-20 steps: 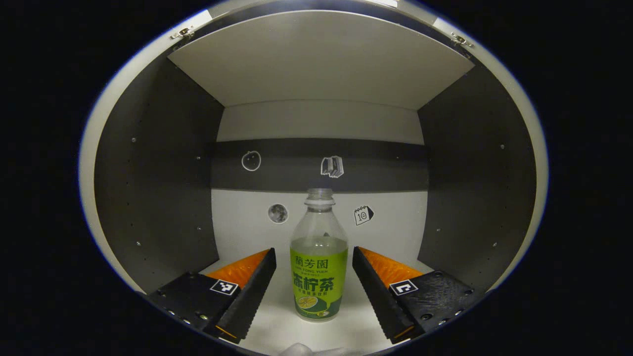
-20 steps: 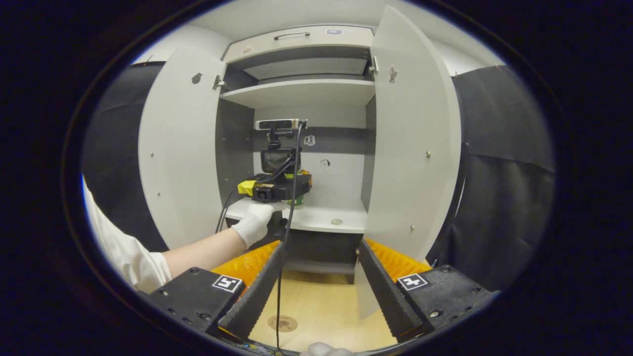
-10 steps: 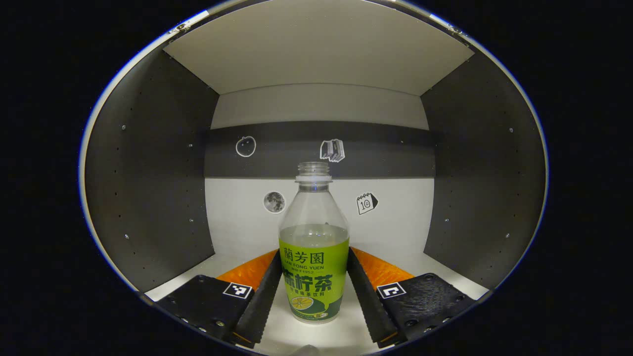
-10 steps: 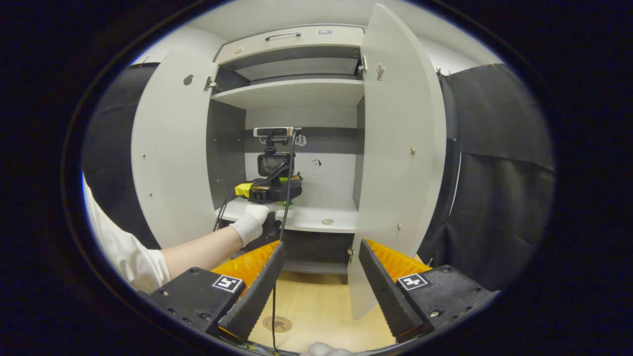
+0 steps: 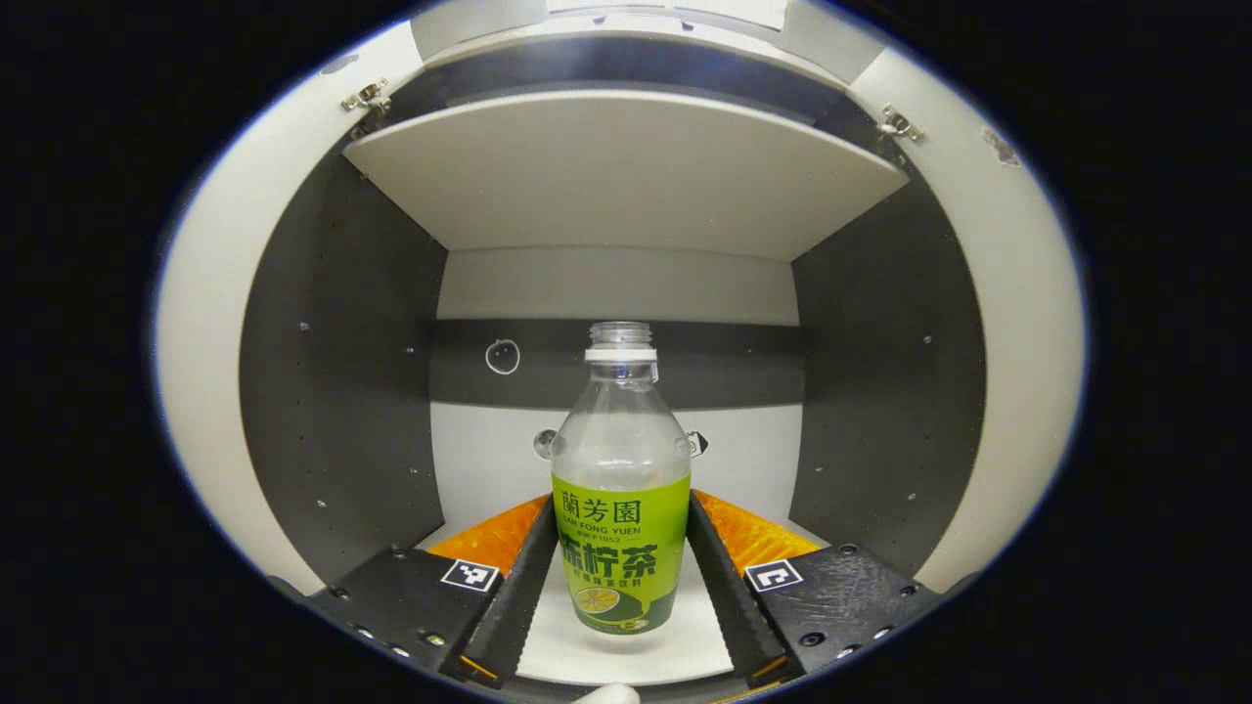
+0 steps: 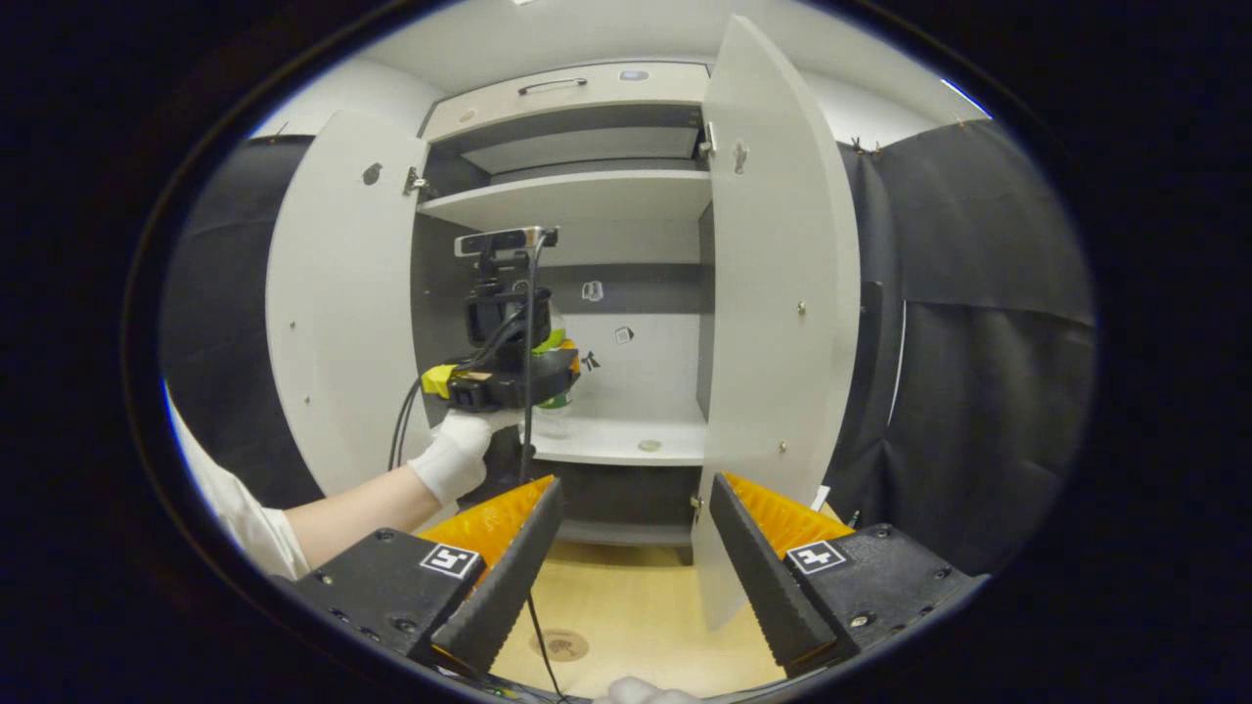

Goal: Grasp the bottle in the cabinet with the left hand and place it on the coaster, then close the right door with the right hand and the left door with the left hand.

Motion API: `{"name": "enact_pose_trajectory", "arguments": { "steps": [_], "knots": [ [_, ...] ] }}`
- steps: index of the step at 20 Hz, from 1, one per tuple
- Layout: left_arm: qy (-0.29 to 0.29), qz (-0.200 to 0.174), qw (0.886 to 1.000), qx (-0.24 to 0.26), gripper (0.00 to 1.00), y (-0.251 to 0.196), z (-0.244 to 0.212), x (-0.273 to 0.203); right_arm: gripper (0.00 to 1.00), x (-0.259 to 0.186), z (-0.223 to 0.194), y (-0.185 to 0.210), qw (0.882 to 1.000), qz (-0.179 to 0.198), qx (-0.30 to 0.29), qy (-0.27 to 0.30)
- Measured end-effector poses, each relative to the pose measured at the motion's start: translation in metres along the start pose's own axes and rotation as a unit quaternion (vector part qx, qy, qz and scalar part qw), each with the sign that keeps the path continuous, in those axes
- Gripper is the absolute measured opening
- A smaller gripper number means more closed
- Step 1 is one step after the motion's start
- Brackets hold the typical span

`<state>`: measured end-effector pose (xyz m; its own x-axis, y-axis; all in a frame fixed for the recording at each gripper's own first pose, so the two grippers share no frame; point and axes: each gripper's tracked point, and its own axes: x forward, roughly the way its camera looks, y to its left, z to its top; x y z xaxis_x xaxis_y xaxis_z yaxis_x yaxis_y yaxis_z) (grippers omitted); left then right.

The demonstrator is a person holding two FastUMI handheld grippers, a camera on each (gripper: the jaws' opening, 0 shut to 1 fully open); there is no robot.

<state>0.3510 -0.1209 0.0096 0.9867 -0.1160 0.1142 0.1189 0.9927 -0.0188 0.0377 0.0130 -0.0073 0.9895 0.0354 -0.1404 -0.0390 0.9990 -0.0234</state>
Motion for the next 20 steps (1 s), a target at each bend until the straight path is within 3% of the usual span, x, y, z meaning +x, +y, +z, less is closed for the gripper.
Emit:
{"name": "enact_pose_trajectory", "arguments": {
  "steps": [2,3,4,5,6,9,12,13,14,15,16,18,19,20],
  "knots": [
    [-0.012,-0.005,1.000,0.007,0.76,0.001,0.014,-0.025,0.95,-0.004,-0.001,0.001,1.000,0.002,0.000,0.000],
    [-0.019,-0.007,1.000,0.008,0.80,0.002,0.021,-0.039,0.99,-0.007,-0.002,0.002,1.000,0.002,0.000,-0.001],
    [-0.025,-0.009,1.000,0.008,0.80,0.002,0.028,-0.053,0.99,-0.009,-0.004,0.002,1.000,0.001,-0.001,-0.001],
    [-0.029,-0.010,1.000,0.007,0.73,0.004,0.032,-0.067,0.99,-0.011,-0.005,0.001,1.000,-0.001,0.000,-0.002],
    [-0.032,-0.011,0.999,0.006,0.76,0.007,0.036,-0.079,0.95,-0.012,-0.007,0.000,1.000,-0.002,0.002,-0.003],
    [-0.029,-0.016,0.999,0.003,0.76,0.009,0.034,-0.121,0.95,-0.019,-0.015,-0.004,1.000,-0.011,0.011,0.001],
    [-0.012,-0.018,1.000,0.002,0.76,0.011,0.013,-0.161,0.95,-0.027,-0.021,-0.011,1.000,-0.022,0.013,0.003],
    [-0.007,-0.017,1.000,0.001,0.76,0.012,0.006,-0.172,0.99,-0.029,-0.023,-0.013,1.000,-0.025,0.015,0.004],
    [-0.001,-0.016,1.000,0.001,0.76,0.014,-0.003,-0.184,0.95,-0.033,-0.025,-0.015,0.999,-0.029,0.021,0.006],
    [0.004,-0.017,1.000,0.000,0.76,0.014,-0.012,-0.192,0.99,-0.036,-0.026,-0.016,0.999,-0.030,0.026,0.005],
    [0.011,-0.020,1.000,-0.002,0.76,0.014,-0.024,-0.201,0.95,-0.038,-0.029,-0.017,0.999,-0.033,0.028,0.007],
    [0.023,-0.028,0.999,-0.001,0.76,0.011,-0.046,-0.219,0.99,-0.040,-0.037,-0.023,0.999,-0.042,0.027,0.015],
    [0.029,-0.031,0.999,0.003,0.76,0.010,-0.056,-0.229,0.95,-0.039,-0.040,-0.025,0.998,-0.045,0.028,0.021],
    [0.034,-0.036,0.999,0.006,0.77,0.010,-0.068,-0.239,0.99,-0.041,-0.044,-0.027,0.998,-0.049,0.029,0.026]
  ]
}}
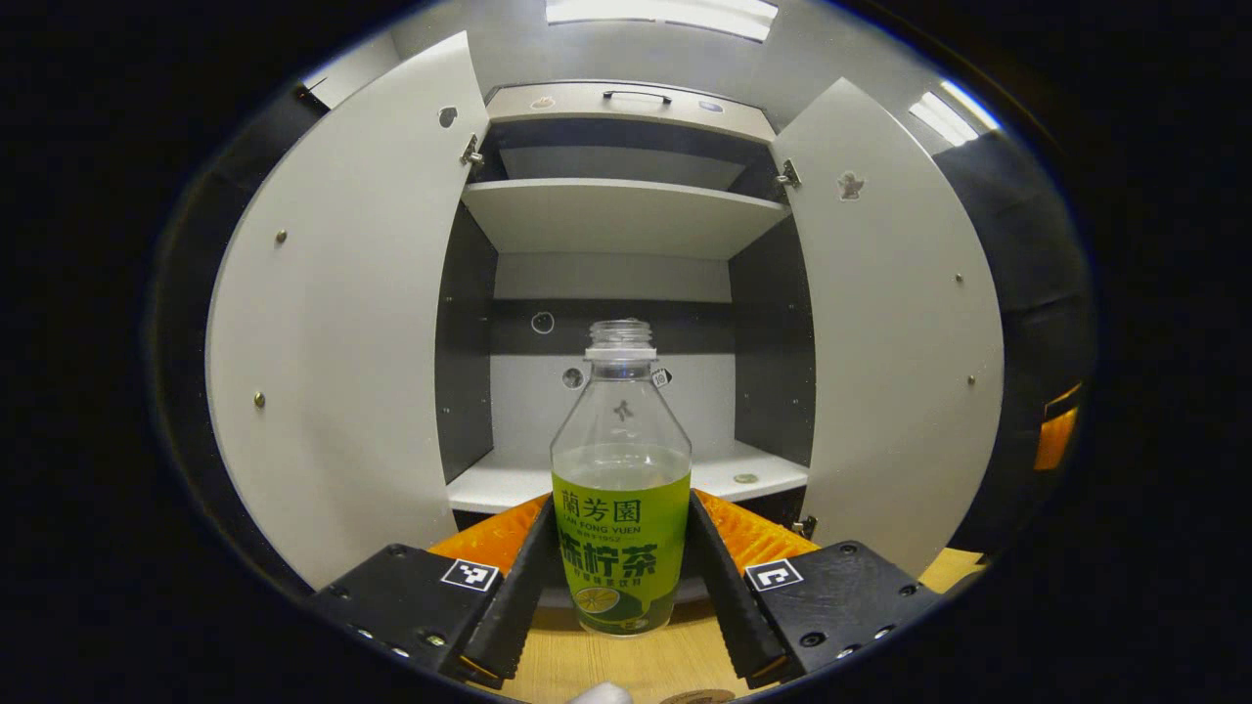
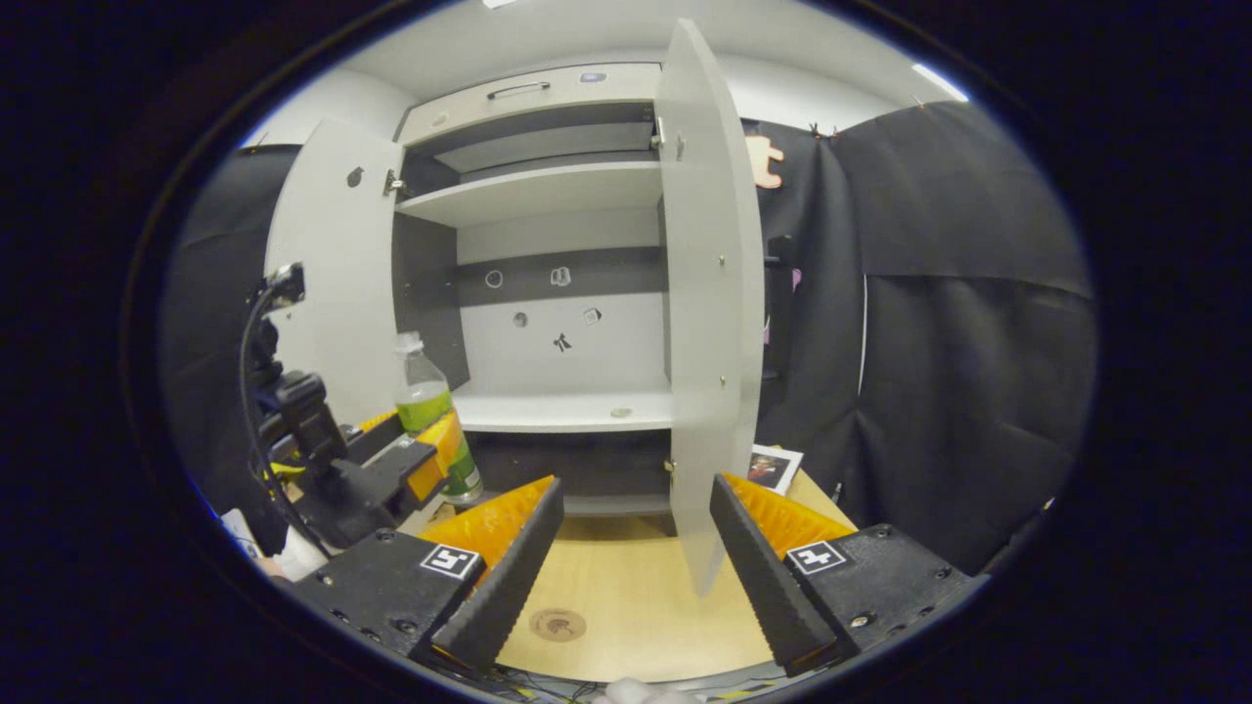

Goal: Grasp the bottle in the cabinet with the left hand and place it on the coaster, then close the right door with the right hand and the left door with the left hand.

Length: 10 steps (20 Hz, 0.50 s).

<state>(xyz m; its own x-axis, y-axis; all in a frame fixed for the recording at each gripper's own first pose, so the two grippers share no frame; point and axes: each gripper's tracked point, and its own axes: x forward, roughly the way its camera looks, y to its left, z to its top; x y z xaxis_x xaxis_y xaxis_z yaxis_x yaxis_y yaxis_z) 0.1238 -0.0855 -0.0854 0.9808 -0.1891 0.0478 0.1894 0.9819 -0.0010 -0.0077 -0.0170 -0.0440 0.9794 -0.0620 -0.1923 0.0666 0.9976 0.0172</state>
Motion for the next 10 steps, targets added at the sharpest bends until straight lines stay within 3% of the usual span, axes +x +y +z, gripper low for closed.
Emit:
{"name": "enact_pose_trajectory", "arguments": {
  "steps": [1,3,4,6,9,10],
  "knots": [
    [0.003,-0.007,1.000,0.001,0.76,-0.004,-0.014,-0.009,0.95,0.000,-0.002,-0.002,1.000,-0.003,0.001,0.004],
    [0.005,-0.026,1.000,-0.001,0.76,-0.011,-0.040,-0.026,0.99,-0.001,-0.004,-0.006,1.000,-0.007,0.000,0.009],
    [0.006,-0.033,0.999,-0.001,0.76,-0.013,-0.052,-0.034,0.95,-0.002,-0.005,-0.008,1.000,-0.009,-0.002,0.011],
    [0.015,-0.047,0.999,0.000,0.76,-0.020,-0.081,-0.047,0.99,-0.002,-0.007,-0.013,1.000,-0.015,-0.007,0.018],
    [0.032,-0.066,0.997,-0.009,0.77,-0.034,-0.121,-0.059,0.95,-0.001,-0.014,-0.017,0.999,-0.019,-0.013,0.036],
    [0.032,-0.075,0.997,-0.015,0.77,-0.039,-0.133,-0.062,0.99,-0.001,-0.017,-0.018,0.999,-0.019,-0.015,0.043]
  ]
}}
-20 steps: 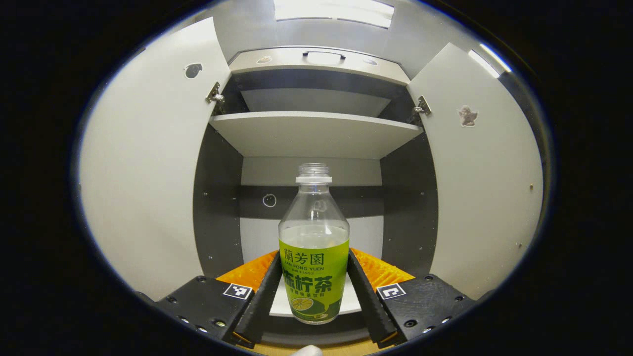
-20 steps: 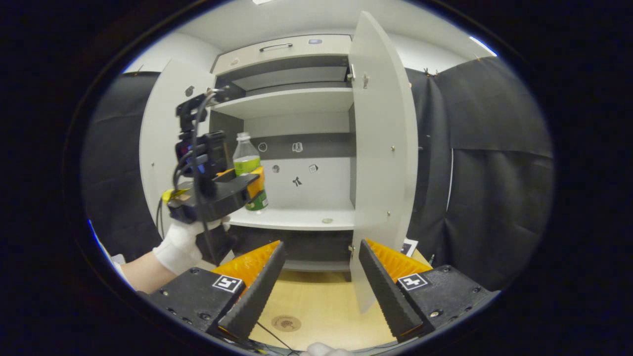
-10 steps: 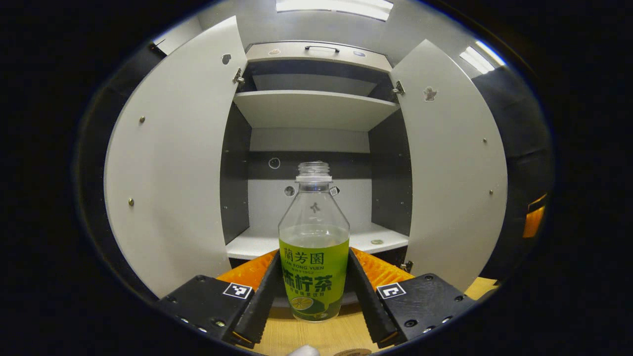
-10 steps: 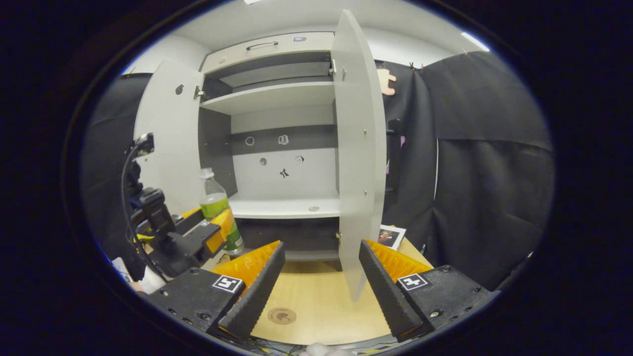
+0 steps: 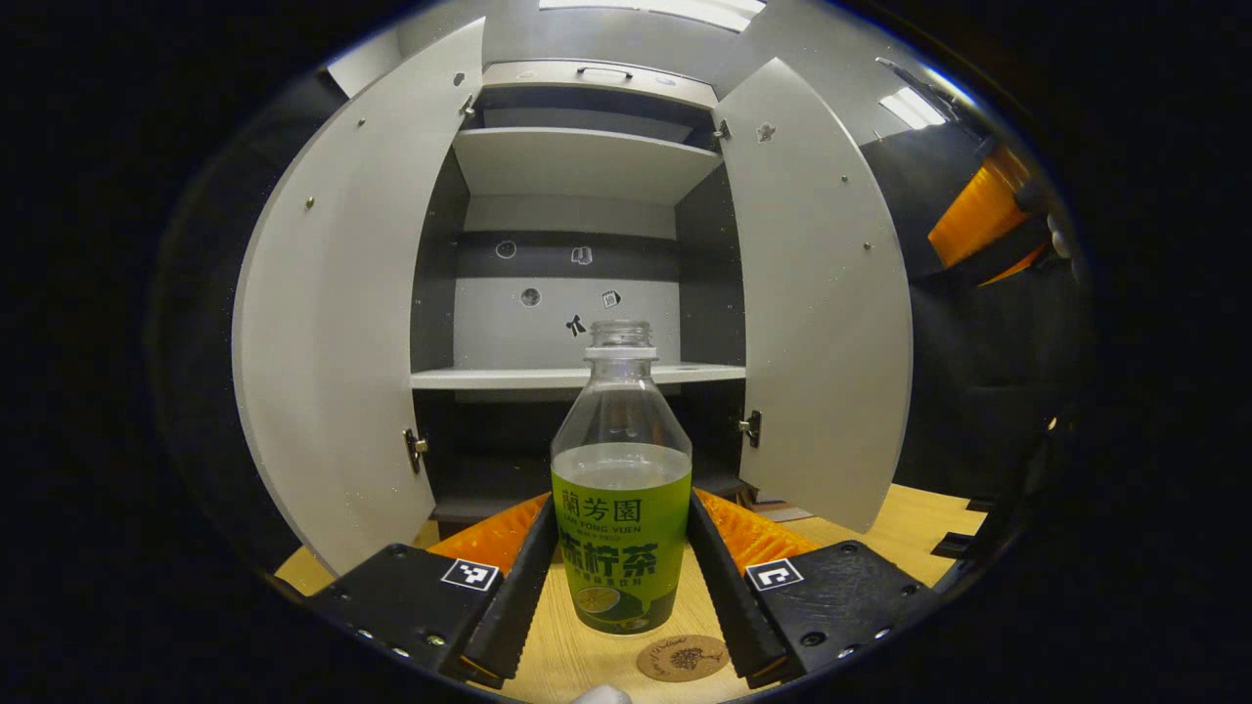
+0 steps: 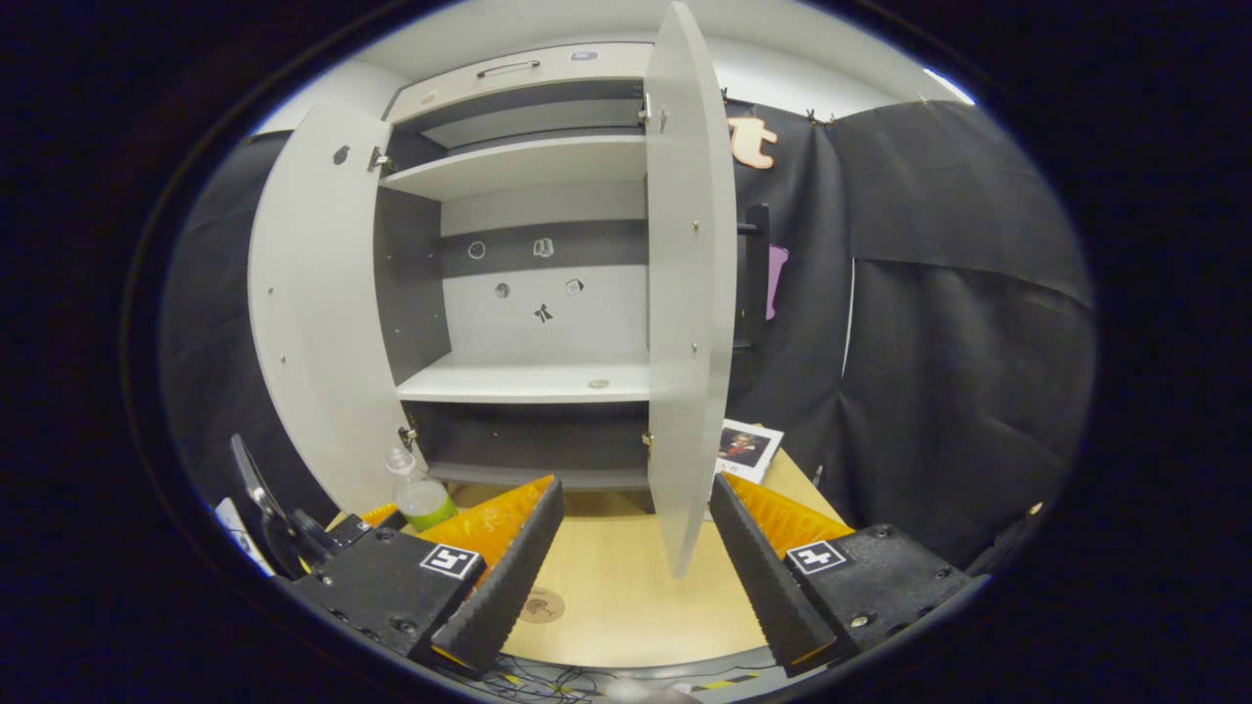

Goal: Grasp the bottle in the cabinet with the left hand and place it on the coaster, then close the right door with the right hand and the left door with the left hand.

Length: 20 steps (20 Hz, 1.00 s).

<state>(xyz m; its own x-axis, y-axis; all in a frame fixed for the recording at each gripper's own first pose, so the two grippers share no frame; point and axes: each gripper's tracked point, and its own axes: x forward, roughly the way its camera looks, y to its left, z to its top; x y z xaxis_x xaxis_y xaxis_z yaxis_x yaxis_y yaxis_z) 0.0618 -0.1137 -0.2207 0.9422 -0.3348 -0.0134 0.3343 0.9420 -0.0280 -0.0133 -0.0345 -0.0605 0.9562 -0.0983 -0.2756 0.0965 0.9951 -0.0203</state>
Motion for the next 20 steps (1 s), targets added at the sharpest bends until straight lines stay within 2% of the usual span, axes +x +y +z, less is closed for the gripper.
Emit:
{"name": "enact_pose_trajectory", "arguments": {
  "steps": [1,2,3,10,12,15,20],
  "knots": [
    [-0.006,-0.013,1.000,-0.006,0.77,-0.007,-0.010,-0.001,0.99,0.000,-0.002,0.000,1.000,0.001,-0.004,0.008],
    [-0.012,-0.027,1.000,-0.009,0.76,-0.015,-0.019,0.001,0.95,0.001,-0.005,-0.001,1.000,0.000,-0.007,0.015],
    [-0.010,-0.035,0.999,-0.009,0.76,-0.022,-0.031,0.002,0.99,0.001,-0.007,-0.002,1.000,0.000,-0.010,0.022],
    [0.016,-0.075,0.997,-0.002,0.77,-0.054,-0.111,0.000,0.99,0.003,-0.020,0.001,0.998,0.006,-0.038,0.058],
    [0.007,-0.077,0.997,-0.015,0.77,-0.059,-0.116,0.002,1.00,0.003,-0.022,0.003,0.997,0.009,-0.044,0.064],
    [0.001,-0.070,0.998,0.004,0.76,-0.056,-0.124,0.009,0.99,0.002,-0.020,0.003,0.996,0.008,-0.060,0.065],
    [0.002,-0.081,0.997,0.006,0.77,-0.057,-0.129,0.012,0.99,0.002,-0.018,0.005,0.995,0.011,-0.069,0.065]
  ]
}}
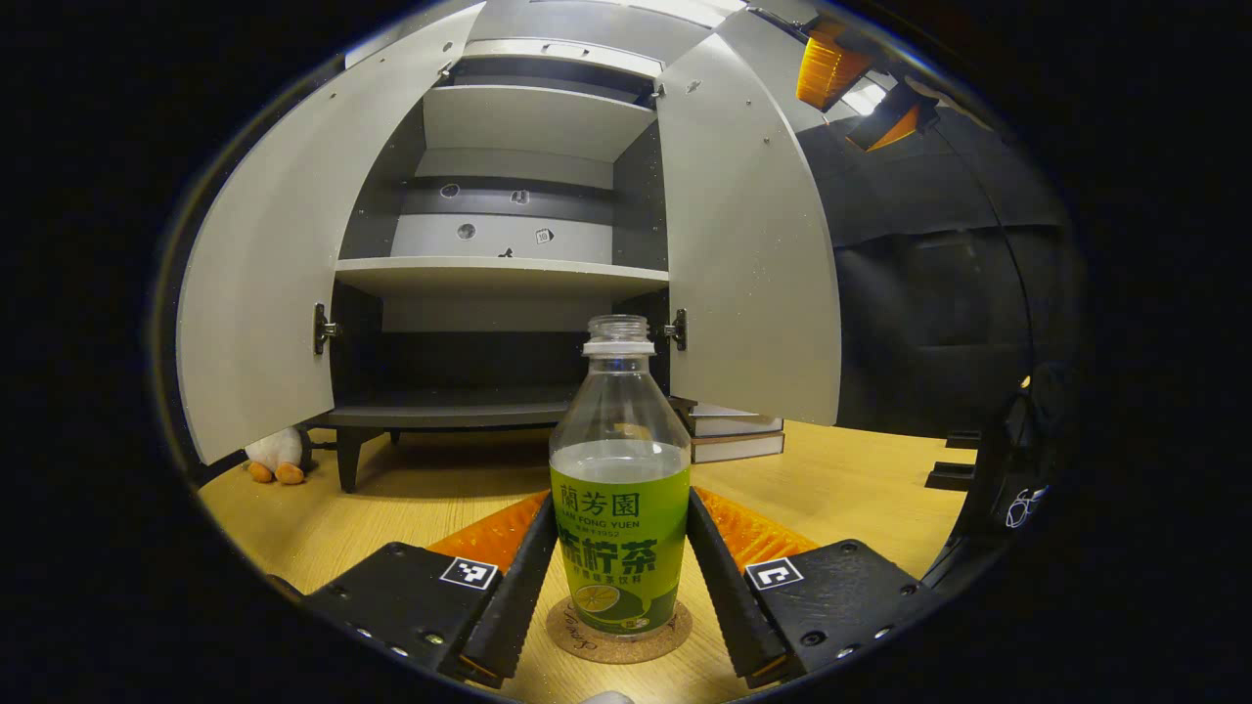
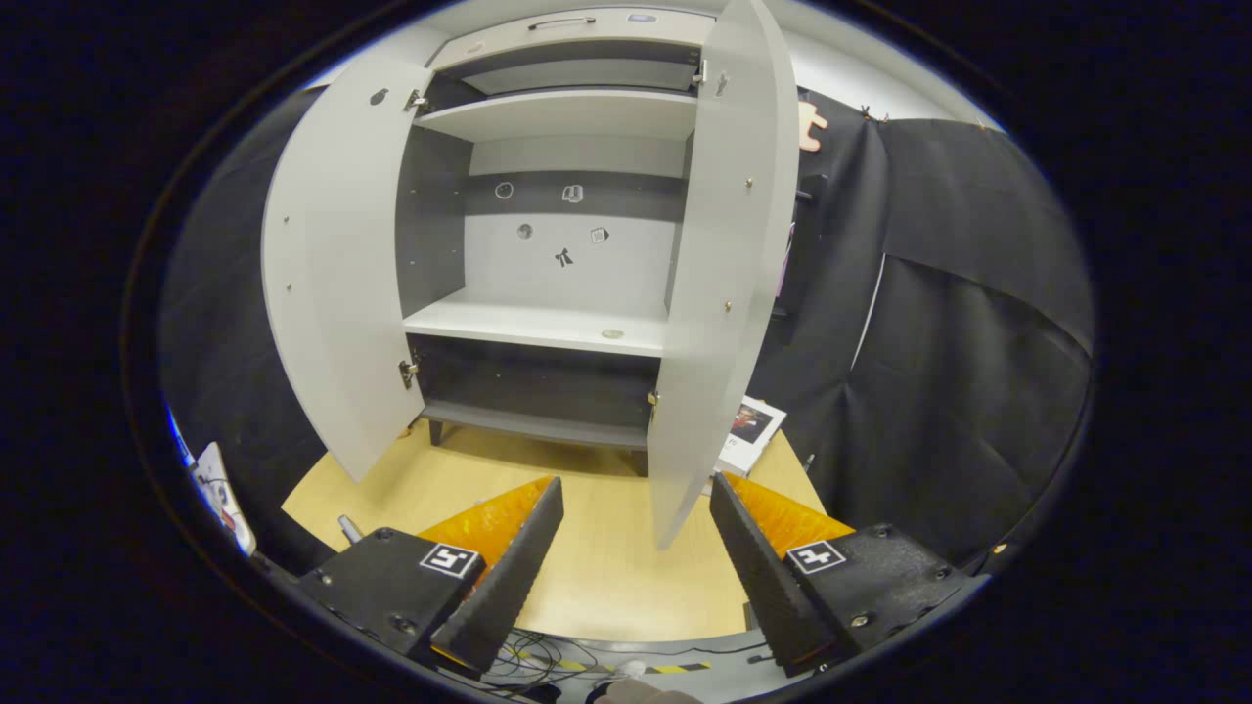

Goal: Grasp the bottle in the cabinet with the left hand and place it on the coaster, then close the right door with the right hand and the left door with the left hand.

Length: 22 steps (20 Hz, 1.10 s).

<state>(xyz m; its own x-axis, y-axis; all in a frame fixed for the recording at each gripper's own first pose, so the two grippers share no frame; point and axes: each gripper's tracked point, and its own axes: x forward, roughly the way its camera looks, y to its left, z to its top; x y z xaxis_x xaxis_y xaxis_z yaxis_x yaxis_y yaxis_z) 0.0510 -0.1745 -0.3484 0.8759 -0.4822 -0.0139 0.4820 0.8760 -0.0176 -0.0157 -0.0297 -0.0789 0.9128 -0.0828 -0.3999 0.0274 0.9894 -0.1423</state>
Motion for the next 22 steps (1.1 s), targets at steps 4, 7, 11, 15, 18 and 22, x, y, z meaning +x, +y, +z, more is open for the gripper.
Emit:
{"name": "enact_pose_trajectory", "arguments": {
  "steps": [4,7,11,15,18,22],
  "knots": [
    [-0.004,-0.001,1.000,-0.019,0.89,0.001,0.017,-0.007,0.99,0.001,0.001,0.003,1.000,0.005,0.002,0.001],
    [-0.011,0.008,1.000,-0.005,0.97,0.006,0.036,-0.010,0.99,0.002,0.002,0.003,1.000,0.004,0.007,0.000],
    [-0.031,0.005,1.000,-0.003,0.97,0.004,0.075,-0.016,0.99,0.001,0.006,0.003,1.000,0.001,0.012,-0.009],
    [-0.052,0.002,0.999,-0.007,0.96,0.005,0.135,-0.030,0.99,-0.001,0.012,0.000,1.000,-0.005,0.018,-0.024],
    [-0.073,0.006,0.997,-0.019,0.96,0.013,0.189,-0.040,0.99,-0.003,0.019,-0.001,0.999,-0.010,0.023,-0.043],
    [-0.085,0.046,0.995,-0.009,0.99,0.044,0.253,-0.057,0.99,-0.008,0.033,-0.003,0.996,-0.012,0.037,-0.075]
  ]
}}
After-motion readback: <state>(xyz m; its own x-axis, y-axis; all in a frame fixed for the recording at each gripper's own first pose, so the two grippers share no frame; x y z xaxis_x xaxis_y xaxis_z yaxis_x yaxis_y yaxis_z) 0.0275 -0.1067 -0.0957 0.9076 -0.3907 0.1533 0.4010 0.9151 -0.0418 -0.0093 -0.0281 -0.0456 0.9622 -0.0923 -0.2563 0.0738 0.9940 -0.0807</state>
